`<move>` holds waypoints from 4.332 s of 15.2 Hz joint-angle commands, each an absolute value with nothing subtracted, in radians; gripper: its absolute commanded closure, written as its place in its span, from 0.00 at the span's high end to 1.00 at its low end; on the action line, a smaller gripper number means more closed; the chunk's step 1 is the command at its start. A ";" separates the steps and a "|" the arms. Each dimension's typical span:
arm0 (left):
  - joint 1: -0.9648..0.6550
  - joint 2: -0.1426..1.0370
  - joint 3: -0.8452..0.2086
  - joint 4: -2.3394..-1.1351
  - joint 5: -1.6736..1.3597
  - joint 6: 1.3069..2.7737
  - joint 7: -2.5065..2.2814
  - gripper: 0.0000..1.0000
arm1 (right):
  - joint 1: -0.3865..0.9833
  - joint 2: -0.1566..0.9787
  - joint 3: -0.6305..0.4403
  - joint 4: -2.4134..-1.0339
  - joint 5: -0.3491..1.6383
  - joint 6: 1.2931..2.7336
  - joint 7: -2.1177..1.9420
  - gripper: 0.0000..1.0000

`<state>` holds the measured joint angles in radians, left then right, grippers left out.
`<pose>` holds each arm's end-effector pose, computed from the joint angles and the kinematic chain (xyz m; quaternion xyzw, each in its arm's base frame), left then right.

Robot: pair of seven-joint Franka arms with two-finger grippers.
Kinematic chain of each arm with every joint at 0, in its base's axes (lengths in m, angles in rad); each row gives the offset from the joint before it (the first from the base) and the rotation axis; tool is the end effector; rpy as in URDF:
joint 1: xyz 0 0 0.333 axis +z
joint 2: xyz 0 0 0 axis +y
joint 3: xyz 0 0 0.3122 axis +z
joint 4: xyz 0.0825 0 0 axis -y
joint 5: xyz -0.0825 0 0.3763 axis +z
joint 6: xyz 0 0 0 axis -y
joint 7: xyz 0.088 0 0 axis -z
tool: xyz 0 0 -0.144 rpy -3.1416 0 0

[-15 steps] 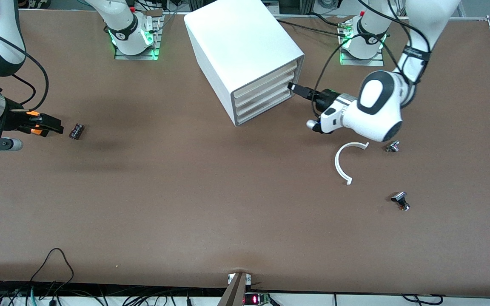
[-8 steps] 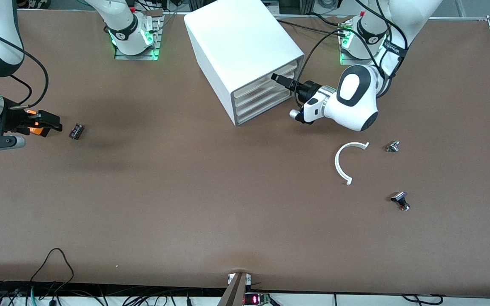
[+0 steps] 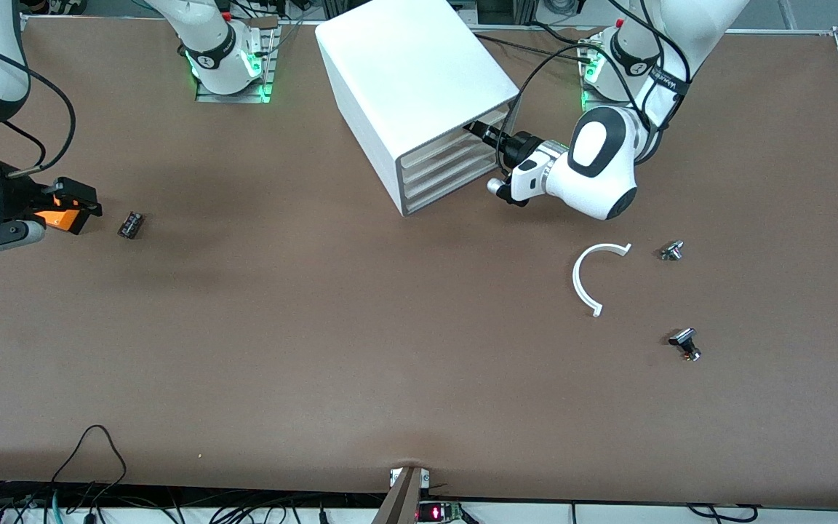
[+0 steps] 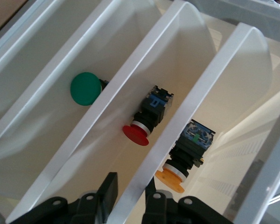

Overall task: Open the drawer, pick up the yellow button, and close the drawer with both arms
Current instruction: 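Grip the drawer handle with the left gripper and pull the drawer open, then lower the right gripper into the drawer while the left gripper withdraws, then grasp the yellow push button with the right gripper and lift it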

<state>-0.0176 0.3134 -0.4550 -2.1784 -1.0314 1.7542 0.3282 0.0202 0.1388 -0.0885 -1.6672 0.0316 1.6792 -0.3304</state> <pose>0.3865 -0.3208 0.2561 0.8143 -0.0853 -0.3470 0.4574 0.5782 -0.0332 0.4697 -0.9898 -0.1278 0.0599 0.0217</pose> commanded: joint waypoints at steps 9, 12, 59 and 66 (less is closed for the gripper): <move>-0.002 0.324 -0.189 -2.013 -0.894 1.827 0.362 0.00 | 0.050 0.155 -0.028 -1.589 0.192 1.624 -0.356 1.00; 0.003 0.324 -0.186 -2.011 -0.894 1.827 0.367 0.00 | 0.124 0.193 -0.015 -1.545 0.193 1.649 -0.370 1.00; 0.072 -0.075 -0.031 -1.756 0.029 1.546 0.147 1.00 | 0.926 0.750 0.023 -1.081 -0.018 1.957 -0.738 0.63; 0.104 -0.081 -0.078 -1.755 0.005 1.546 0.153 1.00 | 0.943 0.746 0.023 -1.081 -0.037 1.948 -0.770 0.32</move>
